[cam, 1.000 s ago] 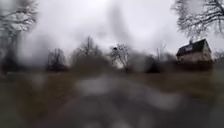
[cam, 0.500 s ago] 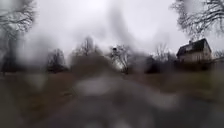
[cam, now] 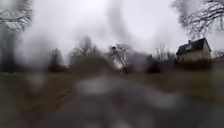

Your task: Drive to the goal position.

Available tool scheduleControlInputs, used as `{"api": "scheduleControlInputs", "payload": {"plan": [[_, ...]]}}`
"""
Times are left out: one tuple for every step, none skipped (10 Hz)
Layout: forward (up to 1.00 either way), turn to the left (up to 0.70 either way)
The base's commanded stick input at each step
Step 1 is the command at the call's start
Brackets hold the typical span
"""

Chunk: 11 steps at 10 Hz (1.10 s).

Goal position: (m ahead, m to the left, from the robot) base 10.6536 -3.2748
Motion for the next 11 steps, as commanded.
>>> {"api": "scheduleControlInputs", "payload": {"plan": [[0.85, 0.34], [0.85, 0.17], [0.85, 0.0], [0.85, 0.0], [0.85, 0.0], [0.85, 0.0], [0.85, 0.0], [0.85, 0.0], [0.85, 0.0], [0.85, 0.0], [0.85, 0.0]]}}
